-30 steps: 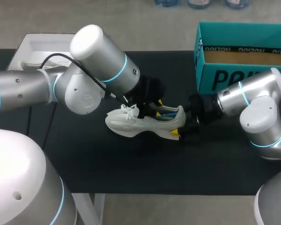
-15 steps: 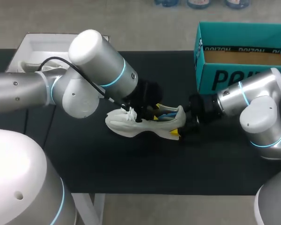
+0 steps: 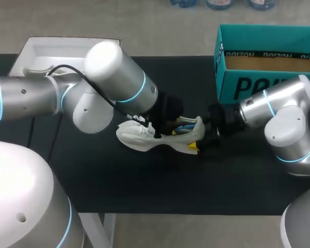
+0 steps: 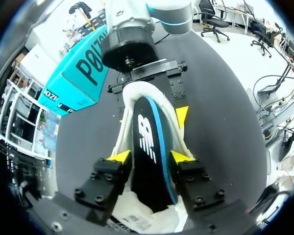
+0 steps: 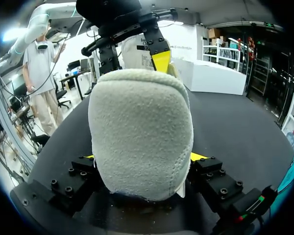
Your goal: Take the shoe out of the shoebox, open the shoe tongue, remove and reinsert the insole, then place the shoe into the shoebox
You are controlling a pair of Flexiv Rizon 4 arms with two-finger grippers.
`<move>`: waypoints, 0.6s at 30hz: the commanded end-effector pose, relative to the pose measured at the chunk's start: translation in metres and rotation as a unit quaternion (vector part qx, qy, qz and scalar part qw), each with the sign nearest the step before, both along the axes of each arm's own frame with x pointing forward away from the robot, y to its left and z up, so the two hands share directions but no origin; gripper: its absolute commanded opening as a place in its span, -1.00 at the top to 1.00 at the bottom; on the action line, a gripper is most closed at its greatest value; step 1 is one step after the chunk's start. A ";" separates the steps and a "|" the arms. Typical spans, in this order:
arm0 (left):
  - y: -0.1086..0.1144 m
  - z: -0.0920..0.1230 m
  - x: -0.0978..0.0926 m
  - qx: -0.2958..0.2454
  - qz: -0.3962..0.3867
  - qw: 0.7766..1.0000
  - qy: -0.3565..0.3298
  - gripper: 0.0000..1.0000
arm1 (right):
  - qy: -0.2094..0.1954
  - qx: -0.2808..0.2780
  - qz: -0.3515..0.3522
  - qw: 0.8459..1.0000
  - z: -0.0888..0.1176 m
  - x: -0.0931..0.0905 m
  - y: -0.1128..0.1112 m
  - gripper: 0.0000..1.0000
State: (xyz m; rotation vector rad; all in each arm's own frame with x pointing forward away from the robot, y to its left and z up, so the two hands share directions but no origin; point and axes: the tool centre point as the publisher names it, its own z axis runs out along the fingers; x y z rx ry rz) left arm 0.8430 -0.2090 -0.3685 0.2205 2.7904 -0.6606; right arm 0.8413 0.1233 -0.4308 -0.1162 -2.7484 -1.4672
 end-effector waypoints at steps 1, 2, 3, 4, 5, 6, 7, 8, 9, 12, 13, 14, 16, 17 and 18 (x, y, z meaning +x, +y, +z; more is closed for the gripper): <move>-0.004 -0.007 0.001 0.016 0.011 1.000 -0.005 0.14 | 0.000 -0.001 0.000 1.000 -0.006 -0.002 0.002 1.00; -0.004 -0.007 0.002 0.017 0.011 1.000 -0.004 0.22 | 0.000 -0.001 0.000 1.000 -0.006 -0.002 0.002 1.00; -0.004 -0.008 0.003 0.020 0.013 1.000 -0.004 0.25 | 0.000 -0.001 0.000 1.000 -0.006 -0.002 0.002 1.00; -0.004 -0.008 0.003 0.022 0.014 1.000 -0.003 0.36 | 0.000 -0.001 0.000 1.000 -0.006 -0.002 0.002 1.00; -0.003 -0.008 0.003 0.024 0.016 1.000 -0.003 0.55 | 0.000 -0.001 0.000 1.000 -0.006 -0.002 0.002 1.00; -0.003 -0.008 0.003 0.026 0.019 0.999 -0.003 0.81 | 0.000 -0.001 0.000 1.000 -0.006 -0.002 0.002 1.00; -0.003 -0.008 0.003 0.027 0.019 0.999 -0.003 1.00 | 0.000 -0.001 0.000 1.000 -0.006 -0.002 0.002 1.00; -0.003 -0.008 0.004 0.028 0.021 0.999 -0.003 1.00 | 0.000 -0.001 0.000 1.000 -0.006 -0.002 0.002 1.00; -0.002 -0.008 0.004 0.029 0.022 0.999 -0.003 1.00 | 0.000 -0.001 0.000 1.000 -0.006 -0.002 0.002 1.00; -0.003 -0.002 0.001 0.026 0.024 0.999 -0.008 1.00 | 0.000 -0.001 0.000 1.000 -0.006 -0.002 0.002 1.00; -0.003 0.001 0.000 0.020 0.024 0.999 -0.010 1.00 | 0.000 -0.001 0.000 1.000 -0.006 -0.002 0.002 1.00; -0.002 0.005 -0.002 0.009 0.024 1.000 -0.013 1.00 | 0.000 -0.001 0.000 1.000 -0.006 -0.002 0.002 1.00; -0.002 0.014 -0.006 0.006 0.029 0.999 -0.019 1.00 | 0.000 -0.001 0.000 1.000 -0.006 -0.002 0.002 1.00; -0.001 0.018 -0.008 -0.002 0.028 0.999 -0.024 1.00 | 0.000 -0.001 0.000 1.000 -0.006 -0.002 0.002 1.00; -0.001 0.022 -0.009 -0.008 0.029 0.999 -0.027 1.00 | 0.000 -0.001 0.000 1.000 -0.006 -0.002 0.002 1.00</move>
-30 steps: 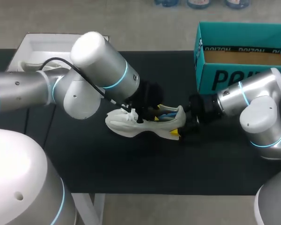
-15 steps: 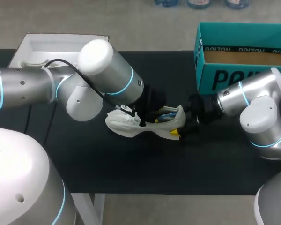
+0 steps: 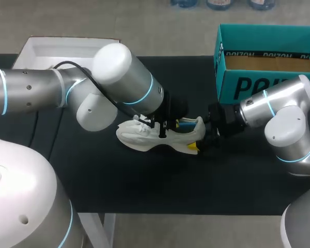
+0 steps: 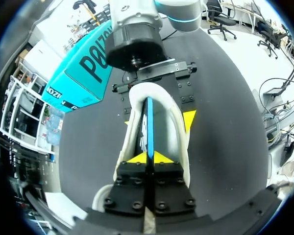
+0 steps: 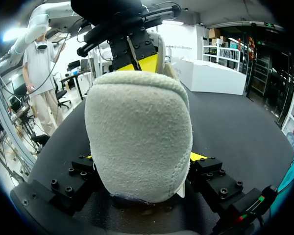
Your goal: Take the shoe out of the shoebox, open the shoe tongue, remove and reinsert the insole, then place the shoe into the shoebox
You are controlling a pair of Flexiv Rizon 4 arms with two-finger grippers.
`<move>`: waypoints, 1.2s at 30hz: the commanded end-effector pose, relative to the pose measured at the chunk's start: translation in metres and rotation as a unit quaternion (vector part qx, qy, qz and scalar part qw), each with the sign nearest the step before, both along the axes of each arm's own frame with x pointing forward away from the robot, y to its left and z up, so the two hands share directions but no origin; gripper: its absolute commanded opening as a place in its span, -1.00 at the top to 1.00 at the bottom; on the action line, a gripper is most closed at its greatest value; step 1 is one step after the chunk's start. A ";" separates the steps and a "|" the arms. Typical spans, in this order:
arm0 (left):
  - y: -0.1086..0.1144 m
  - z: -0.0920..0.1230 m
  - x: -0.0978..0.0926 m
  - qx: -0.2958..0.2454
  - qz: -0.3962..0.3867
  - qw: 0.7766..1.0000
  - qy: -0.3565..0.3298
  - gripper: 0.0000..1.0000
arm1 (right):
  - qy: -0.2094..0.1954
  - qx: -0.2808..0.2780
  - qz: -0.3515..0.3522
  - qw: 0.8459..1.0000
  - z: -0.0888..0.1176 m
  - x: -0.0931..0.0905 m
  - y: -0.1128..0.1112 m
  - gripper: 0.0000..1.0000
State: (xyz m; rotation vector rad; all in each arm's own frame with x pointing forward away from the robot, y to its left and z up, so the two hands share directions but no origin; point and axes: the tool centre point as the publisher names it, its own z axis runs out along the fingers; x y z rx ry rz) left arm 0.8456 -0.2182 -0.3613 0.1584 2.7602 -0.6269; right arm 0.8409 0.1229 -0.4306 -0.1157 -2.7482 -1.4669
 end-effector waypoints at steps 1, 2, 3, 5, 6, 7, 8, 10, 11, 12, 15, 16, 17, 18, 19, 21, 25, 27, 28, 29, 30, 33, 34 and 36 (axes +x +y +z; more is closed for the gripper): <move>0.009 0.019 -0.012 -0.006 0.011 1.000 -0.014 1.00 | 0.000 -0.001 -0.001 1.000 -0.006 -0.001 0.002 1.00; 0.010 0.023 -0.013 -0.011 0.011 1.000 -0.019 1.00 | 0.000 -0.001 -0.001 1.000 -0.006 -0.001 0.002 1.00; 0.011 0.025 -0.013 -0.013 0.017 1.000 -0.021 1.00 | 0.000 -0.001 -0.001 1.000 -0.006 -0.001 0.002 1.00; 0.013 0.029 -0.013 -0.010 0.025 0.999 -0.027 1.00 | 0.000 -0.001 -0.001 1.000 -0.006 -0.001 0.002 1.00; 0.014 0.029 -0.012 -0.013 0.027 0.999 -0.026 1.00 | 0.000 -0.001 -0.001 1.000 -0.006 -0.001 0.002 1.00; 0.015 0.030 -0.011 -0.010 0.033 0.999 -0.025 1.00 | 0.000 -0.001 -0.001 1.000 -0.006 -0.001 0.002 1.00; 0.016 0.029 -0.010 -0.008 0.034 0.999 -0.023 1.00 | 0.000 -0.001 -0.001 1.000 -0.006 -0.001 0.002 1.00; 0.017 0.028 -0.009 -0.009 0.038 0.999 -0.020 1.00 | 0.000 -0.001 -0.001 1.000 -0.006 -0.001 0.002 1.00; 0.017 0.028 -0.008 -0.010 0.041 0.999 -0.020 1.00 | 0.000 -0.001 -0.001 1.000 -0.006 -0.001 0.002 1.00; 0.017 0.028 -0.008 -0.026 0.039 0.999 -0.020 1.00 | 0.000 -0.001 -0.001 1.000 -0.006 -0.001 0.002 1.00; 0.017 0.031 -0.008 -0.062 0.032 0.997 -0.021 1.00 | 0.000 -0.001 -0.001 1.000 -0.006 -0.001 0.002 1.00; 0.016 0.033 -0.007 -0.068 0.030 0.997 -0.022 1.00 | 0.000 -0.001 -0.001 1.000 -0.006 -0.001 0.002 1.00; 0.015 0.035 -0.007 -0.076 0.031 0.996 -0.023 1.00 | 0.000 -0.001 -0.001 1.000 -0.006 -0.001 0.002 1.00; 0.014 0.038 -0.007 -0.086 0.027 0.996 -0.024 1.00 | 0.000 -0.001 -0.001 1.000 -0.006 -0.001 0.002 1.00; 0.012 0.040 -0.007 -0.099 0.022 0.995 -0.023 1.00 | 0.000 -0.001 -0.001 1.000 -0.006 -0.001 0.002 1.00; 0.009 0.045 -0.007 -0.114 0.020 0.993 -0.025 1.00 | 0.000 -0.001 -0.001 1.000 -0.006 -0.001 0.002 1.00; -0.001 0.055 -0.006 -0.133 0.004 0.991 -0.026 1.00 | 0.000 -0.001 -0.001 1.000 -0.006 -0.001 0.002 1.00; -0.008 0.060 -0.002 -0.157 -0.012 0.987 -0.022 1.00 | 0.000 -0.001 -0.001 1.000 -0.006 -0.001 0.002 1.00; -0.012 0.062 0.000 -0.162 -0.013 0.986 -0.022 1.00 | 0.000 -0.001 -0.001 1.000 -0.006 -0.001 0.002 1.00; -0.016 0.066 0.001 -0.170 -0.021 0.985 -0.022 1.00 | 0.000 -0.001 -0.001 1.000 -0.006 -0.001 0.002 1.00; -0.021 0.071 0.003 -0.179 -0.028 0.983 -0.021 1.00 | 0.000 -0.001 -0.001 1.000 -0.006 -0.001 0.002 1.00; -0.036 0.088 0.004 -0.194 -0.054 0.979 -0.023 1.00 | 0.000 -0.001 -0.001 1.000 -0.006 -0.001 0.002 1.00; -0.040 0.094 0.003 -0.197 -0.063 0.978 -0.023 1.00 | 0.000 -0.001 -0.001 1.000 -0.006 -0.001 0.002 1.00; -0.051 0.108 0.001 -0.206 -0.087 0.974 -0.020 1.00 | 0.000 -0.001 -0.001 1.000 -0.006 -0.001 0.002 1.00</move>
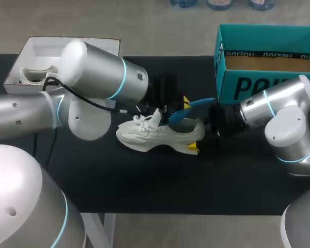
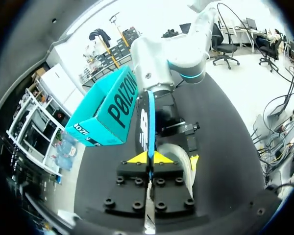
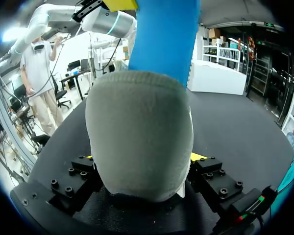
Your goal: Take the shoe out of the shoebox, open the shoe tongue, remove and reinsert the insole, then place the shoe into the shoebox
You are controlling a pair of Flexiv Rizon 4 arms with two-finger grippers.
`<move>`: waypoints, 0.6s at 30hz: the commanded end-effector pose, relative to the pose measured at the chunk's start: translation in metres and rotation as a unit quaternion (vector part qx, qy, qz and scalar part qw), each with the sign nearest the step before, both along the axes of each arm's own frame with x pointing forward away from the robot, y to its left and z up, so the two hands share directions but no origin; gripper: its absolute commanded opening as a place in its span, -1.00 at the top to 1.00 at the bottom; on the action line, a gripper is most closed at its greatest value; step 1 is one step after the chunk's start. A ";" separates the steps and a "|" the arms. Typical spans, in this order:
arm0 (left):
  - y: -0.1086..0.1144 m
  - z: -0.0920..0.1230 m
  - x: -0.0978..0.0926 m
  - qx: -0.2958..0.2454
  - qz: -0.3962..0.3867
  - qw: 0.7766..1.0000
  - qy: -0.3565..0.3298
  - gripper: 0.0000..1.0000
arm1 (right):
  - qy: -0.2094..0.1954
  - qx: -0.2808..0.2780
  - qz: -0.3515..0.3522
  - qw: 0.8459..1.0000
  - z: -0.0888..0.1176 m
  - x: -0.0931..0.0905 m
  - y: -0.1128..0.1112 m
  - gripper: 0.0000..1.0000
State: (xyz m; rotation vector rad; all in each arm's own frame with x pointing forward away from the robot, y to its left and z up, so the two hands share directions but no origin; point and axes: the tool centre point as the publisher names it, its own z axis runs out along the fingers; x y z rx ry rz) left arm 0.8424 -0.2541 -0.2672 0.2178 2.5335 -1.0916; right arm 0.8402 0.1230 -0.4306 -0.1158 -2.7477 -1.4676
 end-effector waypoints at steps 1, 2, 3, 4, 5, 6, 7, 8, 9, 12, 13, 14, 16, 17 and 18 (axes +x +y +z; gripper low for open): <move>-0.019 0.021 0.003 -0.032 -0.061 0.998 0.009 1.00 | 0.000 -0.002 0.000 1.000 -0.006 -0.001 0.002 1.00; -0.022 0.028 0.001 -0.033 -0.074 0.997 0.008 1.00 | 0.000 -0.002 0.000 1.000 -0.006 -0.001 0.002 1.00; -0.022 0.028 0.001 -0.033 -0.074 0.997 0.008 1.00 | 0.000 -0.002 0.000 1.000 -0.006 -0.001 0.002 1.00; -0.022 0.028 0.001 -0.033 -0.074 0.997 0.008 1.00 | 0.000 -0.002 0.000 1.000 -0.006 -0.001 0.002 1.00; -0.022 0.028 0.001 -0.033 -0.074 0.997 0.008 1.00 | 0.000 -0.002 0.000 1.000 -0.006 -0.001 0.002 1.00; -0.022 0.028 0.001 -0.033 -0.074 0.997 0.008 1.00 | 0.000 -0.002 0.000 1.000 -0.006 -0.001 0.002 1.00; -0.022 0.028 0.001 -0.033 -0.074 0.997 0.008 1.00 | 0.000 -0.002 0.000 1.000 -0.006 -0.001 0.002 1.00; -0.022 0.028 0.001 -0.033 -0.074 0.997 0.008 1.00 | 0.000 -0.002 0.000 1.000 -0.006 -0.001 0.002 1.00; -0.022 0.028 0.001 -0.033 -0.074 0.997 0.008 1.00 | 0.000 -0.002 0.000 1.000 -0.006 -0.001 0.002 1.00; -0.022 0.028 0.001 -0.033 -0.074 0.997 0.008 1.00 | 0.000 -0.002 0.000 1.000 -0.006 -0.001 0.002 1.00; -0.022 0.028 0.001 -0.033 -0.074 0.997 0.008 1.00 | 0.000 -0.002 0.000 1.000 -0.006 -0.001 0.002 1.00; -0.022 0.028 0.001 -0.033 -0.074 0.997 0.008 1.00 | 0.000 -0.002 0.000 1.000 -0.006 -0.001 0.002 1.00; -0.022 0.028 0.001 -0.033 -0.074 0.997 0.008 1.00 | 0.000 -0.002 0.000 1.000 -0.006 -0.001 0.002 1.00; -0.022 0.028 0.001 -0.033 -0.074 0.997 0.008 1.00 | 0.000 -0.002 0.000 1.000 -0.006 -0.001 0.002 1.00; -0.022 0.028 0.001 -0.033 -0.074 0.997 0.008 1.00 | 0.000 -0.002 0.000 1.000 -0.006 -0.001 0.002 1.00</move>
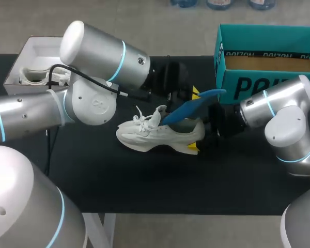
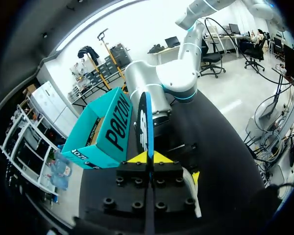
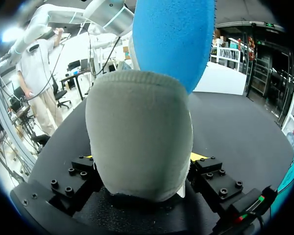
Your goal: Take the shoe out of the shoebox, open the shoe tongue, remove and reinsert the insole, then place the shoe into the shoebox
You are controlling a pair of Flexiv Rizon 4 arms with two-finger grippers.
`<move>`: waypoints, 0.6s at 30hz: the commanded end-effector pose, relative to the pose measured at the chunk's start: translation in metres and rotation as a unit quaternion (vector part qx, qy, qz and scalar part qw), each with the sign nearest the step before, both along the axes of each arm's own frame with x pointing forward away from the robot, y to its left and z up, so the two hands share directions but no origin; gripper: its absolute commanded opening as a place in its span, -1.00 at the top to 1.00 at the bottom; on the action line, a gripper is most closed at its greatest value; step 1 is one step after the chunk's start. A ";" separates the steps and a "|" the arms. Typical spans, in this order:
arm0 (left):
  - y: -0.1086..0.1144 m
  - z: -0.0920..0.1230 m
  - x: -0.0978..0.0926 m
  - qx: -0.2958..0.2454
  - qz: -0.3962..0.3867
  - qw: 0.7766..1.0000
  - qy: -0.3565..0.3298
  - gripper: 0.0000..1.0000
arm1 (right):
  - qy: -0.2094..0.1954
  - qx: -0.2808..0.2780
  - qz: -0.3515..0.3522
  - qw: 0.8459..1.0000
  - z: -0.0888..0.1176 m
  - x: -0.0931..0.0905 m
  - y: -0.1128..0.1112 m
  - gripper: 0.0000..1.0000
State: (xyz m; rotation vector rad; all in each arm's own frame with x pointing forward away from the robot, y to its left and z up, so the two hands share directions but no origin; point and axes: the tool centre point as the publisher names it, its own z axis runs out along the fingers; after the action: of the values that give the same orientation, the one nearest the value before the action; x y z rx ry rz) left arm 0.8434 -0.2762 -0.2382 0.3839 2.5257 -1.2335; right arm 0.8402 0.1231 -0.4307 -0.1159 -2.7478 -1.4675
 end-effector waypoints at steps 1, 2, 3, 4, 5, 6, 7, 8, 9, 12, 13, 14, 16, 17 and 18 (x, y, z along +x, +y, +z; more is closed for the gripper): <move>0.000 -0.001 0.000 -0.001 0.000 1.000 -0.001 1.00 | 0.000 -0.002 0.000 1.000 -0.006 -0.001 0.002 1.00; 0.000 -0.001 0.000 -0.001 0.000 1.000 -0.001 1.00 | 0.000 -0.002 0.000 1.000 -0.006 -0.001 0.002 1.00; 0.000 -0.001 0.000 -0.001 0.000 1.000 -0.001 1.00 | 0.000 -0.002 0.000 1.000 -0.006 -0.001 0.002 1.00; 0.000 -0.001 0.000 -0.001 0.000 1.000 -0.001 1.00 | 0.000 -0.002 0.000 1.000 -0.006 -0.001 0.002 1.00; 0.000 -0.001 0.000 -0.001 0.000 1.000 -0.001 1.00 | 0.000 -0.002 0.000 1.000 -0.006 -0.001 0.002 1.00; 0.000 -0.001 0.000 -0.001 0.000 1.000 -0.001 1.00 | 0.000 -0.002 0.000 1.000 -0.006 -0.001 0.002 1.00; 0.000 -0.001 0.000 -0.001 0.000 1.000 -0.001 1.00 | 0.000 -0.002 0.000 1.000 -0.006 -0.001 0.002 1.00; -0.002 0.007 -0.004 -0.014 0.001 1.000 0.006 1.00 | 0.000 -0.002 0.000 1.000 -0.006 -0.001 0.002 1.00; -0.003 0.014 -0.008 -0.020 0.003 1.000 0.023 1.00 | 0.000 -0.002 0.000 1.000 -0.006 -0.001 0.002 1.00; -0.005 0.030 -0.025 -0.042 -0.002 0.997 0.060 1.00 | 0.000 -0.002 0.000 1.000 -0.006 -0.001 0.002 1.00; -0.005 0.035 -0.030 -0.054 0.000 0.996 0.070 1.00 | 0.000 -0.002 0.000 1.000 -0.006 -0.001 0.002 1.00; -0.005 0.041 -0.035 -0.061 0.002 0.995 0.080 1.00 | 0.000 -0.002 0.000 1.000 -0.006 -0.001 0.002 1.00; -0.003 0.051 -0.044 -0.081 0.010 0.992 0.097 1.00 | 0.000 -0.002 0.000 1.000 -0.006 -0.001 0.002 1.00; -0.001 0.056 -0.048 -0.089 0.013 0.990 0.104 1.00 | 0.000 -0.002 0.000 1.000 -0.006 -0.001 0.002 1.00; 0.000 0.061 -0.053 -0.097 0.022 0.989 0.111 1.00 | 0.000 -0.002 0.000 1.000 -0.006 -0.001 0.002 1.00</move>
State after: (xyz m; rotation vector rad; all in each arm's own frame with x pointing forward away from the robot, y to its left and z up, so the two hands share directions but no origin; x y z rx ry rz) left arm 0.8059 -0.2933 -0.1844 0.1830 2.5705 -1.5395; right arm 0.8402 0.1232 -0.4307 -0.1159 -2.7478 -1.4675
